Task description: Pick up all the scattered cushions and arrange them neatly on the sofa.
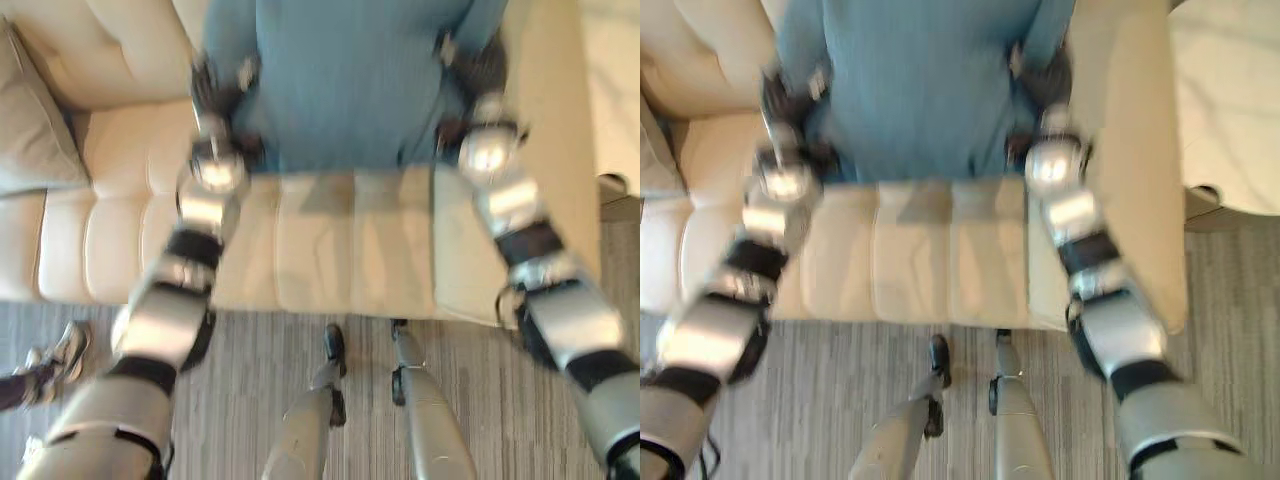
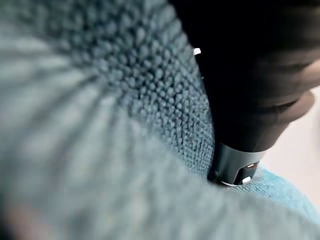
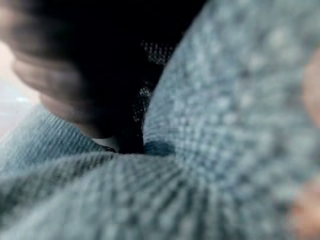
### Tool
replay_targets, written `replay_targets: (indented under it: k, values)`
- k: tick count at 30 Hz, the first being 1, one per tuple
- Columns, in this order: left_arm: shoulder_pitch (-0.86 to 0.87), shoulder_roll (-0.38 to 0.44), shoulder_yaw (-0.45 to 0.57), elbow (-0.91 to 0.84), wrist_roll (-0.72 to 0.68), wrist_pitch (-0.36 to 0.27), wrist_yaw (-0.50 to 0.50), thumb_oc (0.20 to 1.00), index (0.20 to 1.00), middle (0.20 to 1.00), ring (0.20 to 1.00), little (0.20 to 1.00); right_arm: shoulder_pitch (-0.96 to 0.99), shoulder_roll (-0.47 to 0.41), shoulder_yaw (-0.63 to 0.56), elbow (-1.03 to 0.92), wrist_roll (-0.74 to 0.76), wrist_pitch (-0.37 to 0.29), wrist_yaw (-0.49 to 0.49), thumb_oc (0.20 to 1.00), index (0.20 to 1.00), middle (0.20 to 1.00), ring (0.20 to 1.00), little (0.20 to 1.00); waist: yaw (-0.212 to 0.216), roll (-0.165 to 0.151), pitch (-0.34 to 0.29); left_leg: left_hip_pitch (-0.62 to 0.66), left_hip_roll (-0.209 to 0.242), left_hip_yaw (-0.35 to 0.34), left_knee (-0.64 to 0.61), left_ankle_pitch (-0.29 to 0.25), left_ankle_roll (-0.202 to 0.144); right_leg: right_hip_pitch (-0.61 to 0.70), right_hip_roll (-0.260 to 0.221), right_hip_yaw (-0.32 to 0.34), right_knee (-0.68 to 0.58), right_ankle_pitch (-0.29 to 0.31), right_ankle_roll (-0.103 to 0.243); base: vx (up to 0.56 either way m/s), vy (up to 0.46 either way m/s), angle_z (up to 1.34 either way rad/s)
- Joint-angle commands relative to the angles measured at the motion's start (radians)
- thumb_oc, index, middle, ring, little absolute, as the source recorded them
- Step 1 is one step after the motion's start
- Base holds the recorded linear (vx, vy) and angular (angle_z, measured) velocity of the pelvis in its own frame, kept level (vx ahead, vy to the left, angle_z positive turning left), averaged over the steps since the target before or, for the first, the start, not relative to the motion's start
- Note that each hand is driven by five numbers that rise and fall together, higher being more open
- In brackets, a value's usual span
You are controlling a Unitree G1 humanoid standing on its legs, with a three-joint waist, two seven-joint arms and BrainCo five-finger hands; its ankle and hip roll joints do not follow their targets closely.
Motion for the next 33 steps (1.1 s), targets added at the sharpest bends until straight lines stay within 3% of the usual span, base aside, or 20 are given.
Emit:
replay_targets:
  k: [1, 2, 3, 4, 5, 7, 13, 19, 23, 28, 29, 32, 33]
  values:
    - [0.060, 0.011, -0.143, -0.166, -0.017, -0.126, -0.032, 0.200, 0.200, 0.200, 0.200, 0.200, -0.023, 0.087, 0.091, -0.149, -0.047, -0.123, -0.041, 0.200, 0.200, 0.200, 0.200, 0.200, 0.018, -0.039, -0.066, 0.027, -0.046, -0.060, 0.071, -0.120, 0.021, 0.018, -0.034, 0.026, 0.149, -0.217, 0.157, 0.06, -0.033, 0.00]
    - [-0.003, 0.036, -0.171, -0.077, -0.044, -0.103, -0.057, 0.730, 0.730, 0.730, 0.730, 0.730, -0.070, 0.062, 0.147, -0.070, 0.022, -0.123, 0.009, 1.000, 1.000, 1.000, 1.000, 1.000, 0.024, -0.037, -0.065, 0.017, -0.044, -0.066, 0.056, -0.107, 0.018, 0.007, -0.037, 0.024, 0.146, -0.215, 0.157, 0.03, -0.017, 0.05]
    - [-0.013, 0.037, -0.173, -0.068, -0.049, -0.105, -0.062, 1.000, 1.000, 1.000, 1.000, 1.000, -0.079, 0.060, 0.148, -0.062, 0.026, -0.128, 0.012, 1.000, 1.000, 1.000, 1.000, 1.000, 0.024, -0.036, -0.062, 0.016, -0.044, -0.067, 0.055, -0.106, 0.018, 0.006, -0.037, 0.023, 0.146, -0.215, 0.157, 0.06, -0.025, 0.21]
    - [-0.059, 0.064, -0.202, 0.030, -0.095, -0.069, -0.110, 1.000, 1.000, 1.000, 1.000, 1.000, -0.097, 0.016, 0.193, 0.027, 0.118, -0.126, 0.065, 1.000, 1.000, 1.000, 1.000, 1.000, 0.025, -0.036, -0.053, 0.005, -0.044, -0.073, 0.042, -0.089, 0.014, -0.003, -0.036, 0.019, 0.140, -0.209, 0.158, 0.02, -0.008, 0.24]
    - [-0.065, 0.064, -0.204, 0.035, -0.099, -0.071, -0.114, 1.000, 1.000, 1.000, 1.000, 1.000, -0.102, 0.014, 0.193, 0.031, 0.122, -0.128, 0.068, 1.000, 1.000, 1.000, 1.000, 1.000, 0.025, -0.036, -0.051, 0.005, -0.044, -0.073, 0.041, -0.088, 0.014, -0.003, -0.036, 0.018, 0.140, -0.209, 0.158, 0.03, -0.023, 0.17]
    - [-0.054, 0.103, -0.194, 0.088, -0.131, -0.034, -0.147, 1.000, 1.000, 1.000, 1.000, 1.000, -0.048, -0.068, 0.208, 0.088, 0.212, -0.094, 0.129, 1.000, 1.000, 1.000, 1.000, 1.000, 0.026, -0.036, -0.033, -0.004, -0.044, -0.085, 0.021, -0.071, 0.011, -0.012, -0.034, 0.009, 0.132, -0.205, 0.157, 0.03, -0.038, -0.19]
    - [0.125, 0.128, -0.161, 0.077, -0.107, 0.010, -0.176, 1.000, 1.000, 1.000, 1.000, 1.000, 0.120, -0.151, 0.242, 0.074, 0.230, -0.034, 0.220, 1.000, 1.000, 1.000, 1.000, 1.000, 0.013, -0.064, -0.012, 0.012, -0.043, -0.098, 0.019, -0.066, 0.008, 0.006, -0.028, 0.005, 0.128, -0.205, 0.151, 0.02, -0.024, 0.12]
    - [0.501, 0.207, -0.038, 0.078, 0.039, 0.075, -0.224, 1.000, 1.000, 1.000, 1.000, 1.000, 0.518, -0.231, 0.111, -0.111, 0.243, -0.038, 0.312, 1.000, 1.000, 1.000, 1.000, 1.000, -0.028, -0.104, 0.031, 0.070, -0.044, -0.075, 0.049, -0.099, 0.010, 0.075, -0.029, 0.012, 0.128, -0.207, 0.147, -0.02, 0.037, 0.03]
    - [0.619, 0.215, 0.036, 0.072, 0.063, 0.079, -0.227, 1.000, 1.000, 1.000, 1.000, 1.000, 0.665, -0.272, 0.040, -0.190, 0.221, -0.053, 0.339, 1.000, 1.000, 1.000, 1.000, 1.000, -0.043, -0.117, 0.033, 0.084, -0.044, -0.054, 0.058, -0.111, 0.010, 0.093, -0.032, 0.017, 0.122, -0.199, 0.149, -0.05, 0.065, -0.25]
    - [0.848, 0.182, 0.127, -0.184, 0.100, 0.049, -0.224, 1.000, 1.000, 1.000, 1.000, 1.000, 0.922, -0.291, -0.088, -0.364, 0.145, -0.062, 0.360, 1.000, 1.000, 1.000, 1.000, 1.000, -0.051, -0.122, 0.023, 0.120, -0.048, -0.039, 0.077, -0.129, 0.012, 0.146, -0.045, 0.011, 0.117, -0.197, 0.151, -0.04, 0.024, -0.02]
    - [0.980, 0.165, 0.173, -0.331, 0.113, 0.031, -0.244, 1.000, 1.000, 1.000, 1.000, 1.000, 1.058, -0.287, -0.159, -0.472, 0.103, -0.067, 0.377, 1.000, 1.000, 1.000, 1.000, 1.000, -0.056, -0.124, 0.002, 0.161, -0.048, -0.037, 0.072, -0.139, 0.015, 0.188, -0.047, 0.009, 0.111, -0.202, 0.151, 0.00, 0.019, -0.08]
    - [1.131, 0.147, 0.210, -0.457, 0.140, 0.030, -0.285, 1.000, 1.000, 1.000, 1.000, 1.000, 1.200, -0.282, -0.223, -0.575, 0.052, -0.072, 0.402, 1.000, 1.000, 1.000, 1.000, 1.000, -0.060, -0.129, -0.026, 0.208, -0.049, -0.033, 0.065, -0.145, 0.020, 0.237, -0.052, 0.005, 0.102, -0.207, 0.153, 0.02, 0.027, -0.07]
    - [1.289, 0.126, 0.254, -0.551, 0.160, 0.034, -0.342, 1.000, 1.000, 1.000, 1.000, 1.000, 1.366, -0.275, -0.283, -0.655, 0.007, -0.075, 0.446, 1.000, 1.000, 1.000, 1.000, 1.000, -0.068, -0.132, -0.056, 0.263, -0.047, -0.031, 0.060, -0.157, 0.025, 0.296, -0.051, -0.002, 0.094, -0.217, 0.158, 0.07, 0.055, -0.07]
